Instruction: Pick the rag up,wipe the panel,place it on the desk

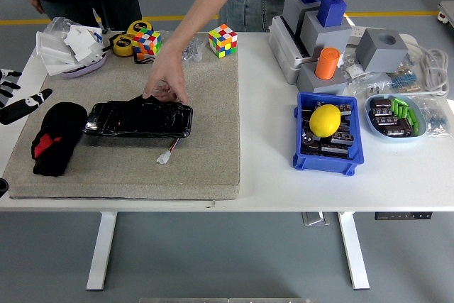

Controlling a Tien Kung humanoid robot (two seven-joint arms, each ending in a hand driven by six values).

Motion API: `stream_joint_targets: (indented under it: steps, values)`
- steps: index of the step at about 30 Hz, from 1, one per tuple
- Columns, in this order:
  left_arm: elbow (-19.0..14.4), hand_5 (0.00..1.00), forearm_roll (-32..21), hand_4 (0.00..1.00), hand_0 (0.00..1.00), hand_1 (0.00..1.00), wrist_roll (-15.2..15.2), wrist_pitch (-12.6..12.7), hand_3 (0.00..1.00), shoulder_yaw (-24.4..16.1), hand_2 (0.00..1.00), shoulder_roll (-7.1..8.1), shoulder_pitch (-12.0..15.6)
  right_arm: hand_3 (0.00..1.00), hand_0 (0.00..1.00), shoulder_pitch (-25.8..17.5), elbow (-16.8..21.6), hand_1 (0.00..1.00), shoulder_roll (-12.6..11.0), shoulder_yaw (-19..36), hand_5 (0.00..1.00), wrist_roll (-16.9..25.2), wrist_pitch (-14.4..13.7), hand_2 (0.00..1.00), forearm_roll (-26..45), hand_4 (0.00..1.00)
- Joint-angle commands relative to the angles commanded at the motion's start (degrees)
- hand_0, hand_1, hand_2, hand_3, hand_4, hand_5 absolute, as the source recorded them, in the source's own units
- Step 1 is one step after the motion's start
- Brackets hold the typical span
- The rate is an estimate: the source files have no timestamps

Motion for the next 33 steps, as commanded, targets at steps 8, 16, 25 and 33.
stream_joint_targets:
  steps: [8,16,25,33]
  values:
    - [-6.4,0.786,3.8,0.998,0.334,0.546,3.6,-0.6,0.754,-6.7,0.630,1.51,1.0,0.627,0.746,0.1,0.0,0.667,0.1,-0.3,0.595,0.1,-0.2,0.698,0.0,0.998]
    - [-7.7,0.782,3.9,0.998,0.337,0.548,4.1,-0.4,0.754,-7.2,0.631,1.59,1.7,0.625,0.746,0.1,-0.2,0.667,0.2,-0.7,0.593,0.1,-0.3,0.698,0.3,0.998]
    - [-7.7,0.806,3.9,0.998,0.339,0.556,5.0,-0.7,0.757,-6.9,0.633,1.15,2.1,0.626,0.747,0.1,-0.8,0.667,0.3,-1.8,0.592,-0.1,0.0,0.698,1.0,0.998]
    - [-7.7,0.808,3.7,0.998,0.340,0.561,5.2,-0.5,0.758,-7.3,0.637,0.95,2.0,0.626,0.746,0.2,-1.1,0.667,0.3,-1.9,0.591,0.0,0.1,0.698,1.4,0.998]
